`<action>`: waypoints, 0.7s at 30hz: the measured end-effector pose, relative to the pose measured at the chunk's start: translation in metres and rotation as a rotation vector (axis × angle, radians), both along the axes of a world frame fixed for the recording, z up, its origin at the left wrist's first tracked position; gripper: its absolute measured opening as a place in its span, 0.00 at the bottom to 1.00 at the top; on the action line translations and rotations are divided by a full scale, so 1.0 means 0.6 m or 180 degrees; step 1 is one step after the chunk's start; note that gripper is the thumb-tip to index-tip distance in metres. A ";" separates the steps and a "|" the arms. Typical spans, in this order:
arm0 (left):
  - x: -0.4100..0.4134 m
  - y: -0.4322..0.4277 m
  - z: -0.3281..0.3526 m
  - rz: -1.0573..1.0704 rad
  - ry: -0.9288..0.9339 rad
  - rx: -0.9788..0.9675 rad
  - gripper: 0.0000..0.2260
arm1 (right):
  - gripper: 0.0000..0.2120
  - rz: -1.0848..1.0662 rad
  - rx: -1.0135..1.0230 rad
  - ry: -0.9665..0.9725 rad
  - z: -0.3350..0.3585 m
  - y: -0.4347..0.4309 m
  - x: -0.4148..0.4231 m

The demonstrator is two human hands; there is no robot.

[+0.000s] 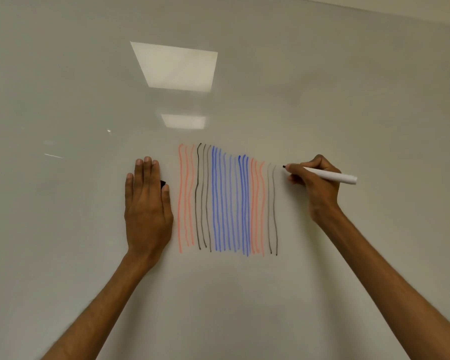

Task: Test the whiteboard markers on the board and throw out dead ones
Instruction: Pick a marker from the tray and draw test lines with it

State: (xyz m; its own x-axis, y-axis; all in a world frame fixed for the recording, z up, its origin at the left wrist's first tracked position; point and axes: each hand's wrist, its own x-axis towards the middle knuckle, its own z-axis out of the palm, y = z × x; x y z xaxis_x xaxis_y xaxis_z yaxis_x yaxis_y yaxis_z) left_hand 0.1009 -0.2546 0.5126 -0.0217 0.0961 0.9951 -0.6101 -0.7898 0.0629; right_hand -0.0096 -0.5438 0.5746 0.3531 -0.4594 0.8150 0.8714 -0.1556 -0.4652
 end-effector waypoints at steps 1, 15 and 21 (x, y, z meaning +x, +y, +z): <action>0.001 0.000 0.000 0.0003 -0.0014 0.0007 0.23 | 0.16 0.0011 0.0020 -0.0001 0.007 0.004 0.004; 0.003 0.002 -0.002 -0.0108 -0.0011 0.0027 0.23 | 0.18 -0.0339 -0.0233 0.0081 -0.003 0.014 0.009; 0.003 0.004 -0.003 -0.0153 -0.0044 0.0029 0.22 | 0.19 -0.0390 -0.0412 0.0197 -0.038 0.004 0.004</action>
State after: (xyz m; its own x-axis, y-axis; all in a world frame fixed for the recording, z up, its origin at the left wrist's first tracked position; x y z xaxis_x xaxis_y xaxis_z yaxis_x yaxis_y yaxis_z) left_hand 0.1030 -0.2522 0.5105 -0.0311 0.0882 0.9956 -0.6481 -0.7601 0.0471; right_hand -0.0070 -0.5414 0.5516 0.3523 -0.3948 0.8485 0.8125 -0.3209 -0.4867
